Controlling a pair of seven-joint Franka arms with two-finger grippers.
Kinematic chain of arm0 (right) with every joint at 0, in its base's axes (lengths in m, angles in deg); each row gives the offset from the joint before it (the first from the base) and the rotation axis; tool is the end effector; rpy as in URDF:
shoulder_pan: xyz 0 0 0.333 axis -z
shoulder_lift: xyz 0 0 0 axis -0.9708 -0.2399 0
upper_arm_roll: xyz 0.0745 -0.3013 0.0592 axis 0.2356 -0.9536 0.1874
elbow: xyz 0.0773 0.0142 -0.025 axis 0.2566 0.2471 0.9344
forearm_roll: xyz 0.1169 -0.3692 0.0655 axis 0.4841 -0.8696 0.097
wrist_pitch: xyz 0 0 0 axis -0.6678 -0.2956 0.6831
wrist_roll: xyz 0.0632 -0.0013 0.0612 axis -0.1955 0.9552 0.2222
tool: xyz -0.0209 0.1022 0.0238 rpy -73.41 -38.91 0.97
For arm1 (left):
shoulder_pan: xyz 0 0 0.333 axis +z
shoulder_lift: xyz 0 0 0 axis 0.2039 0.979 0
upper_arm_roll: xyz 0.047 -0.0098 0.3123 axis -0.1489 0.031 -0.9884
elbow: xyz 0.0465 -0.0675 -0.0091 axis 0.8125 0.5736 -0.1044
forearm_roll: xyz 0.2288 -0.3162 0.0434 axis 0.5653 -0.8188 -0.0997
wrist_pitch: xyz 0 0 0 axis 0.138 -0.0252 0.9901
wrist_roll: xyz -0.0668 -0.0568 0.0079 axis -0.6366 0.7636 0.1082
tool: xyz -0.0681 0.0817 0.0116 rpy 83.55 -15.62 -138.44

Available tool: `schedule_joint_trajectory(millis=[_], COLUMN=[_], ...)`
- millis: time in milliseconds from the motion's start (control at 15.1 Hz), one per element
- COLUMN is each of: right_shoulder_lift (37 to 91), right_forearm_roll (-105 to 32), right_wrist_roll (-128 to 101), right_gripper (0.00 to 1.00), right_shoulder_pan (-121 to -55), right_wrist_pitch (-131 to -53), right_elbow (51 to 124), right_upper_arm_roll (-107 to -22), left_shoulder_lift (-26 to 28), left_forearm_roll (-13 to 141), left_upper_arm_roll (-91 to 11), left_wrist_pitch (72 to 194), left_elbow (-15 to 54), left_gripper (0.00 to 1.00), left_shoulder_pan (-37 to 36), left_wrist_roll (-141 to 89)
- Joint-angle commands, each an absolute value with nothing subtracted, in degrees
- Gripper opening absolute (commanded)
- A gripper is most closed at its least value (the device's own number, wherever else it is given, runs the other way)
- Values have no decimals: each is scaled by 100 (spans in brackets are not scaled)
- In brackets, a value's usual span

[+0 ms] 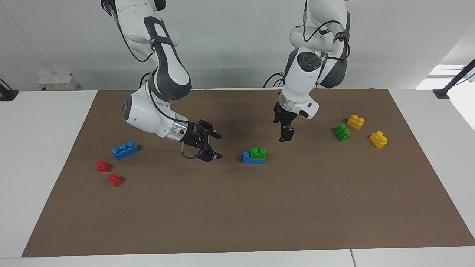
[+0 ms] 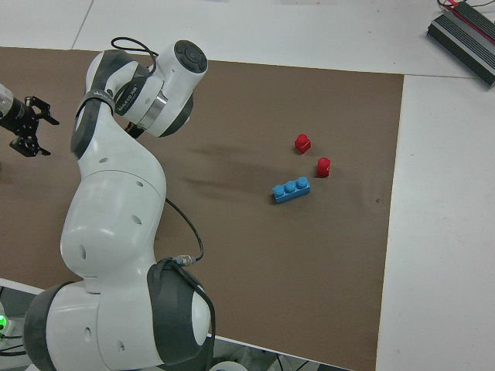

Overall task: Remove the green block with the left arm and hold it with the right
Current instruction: 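Reach the left gripper while the right gripper reaches the joined green-blue block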

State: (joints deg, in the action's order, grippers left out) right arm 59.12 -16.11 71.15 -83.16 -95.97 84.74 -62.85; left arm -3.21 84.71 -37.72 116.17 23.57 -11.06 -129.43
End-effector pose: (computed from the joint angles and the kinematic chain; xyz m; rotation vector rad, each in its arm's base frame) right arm 0.6223 0.2082 0.3886 -1.7734 1.7296 0.7603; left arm 0.5110 -0.2801 0.4271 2.1128 2.2239 -0.1028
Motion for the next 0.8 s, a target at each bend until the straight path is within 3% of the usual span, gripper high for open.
schedule_joint_trajectory(millis=[0,731], right_shoulder_lift=[5714,5257], right_forearm_roll=[-1162,-616], right_wrist_roll=[6718,6366], right_gripper=[93,93], right_shoulder_pan=[-8490,-9061], right_wrist_pitch=[-9988,-11087], right_elbow=[8521,8644], right_upper_arm_roll=[-6290,-6281], left_shoulder_lift=[-67,707], left_forearm_roll=[8379,8457], left_upper_arm_roll=[-3869,-3878], left_wrist_pitch=[11715,12181], left_elbow=[2138,1742], left_gripper=[100,100], left_shoulder_pan=[-1214,-1583], left_wrist_roll=[-13009,-13720])
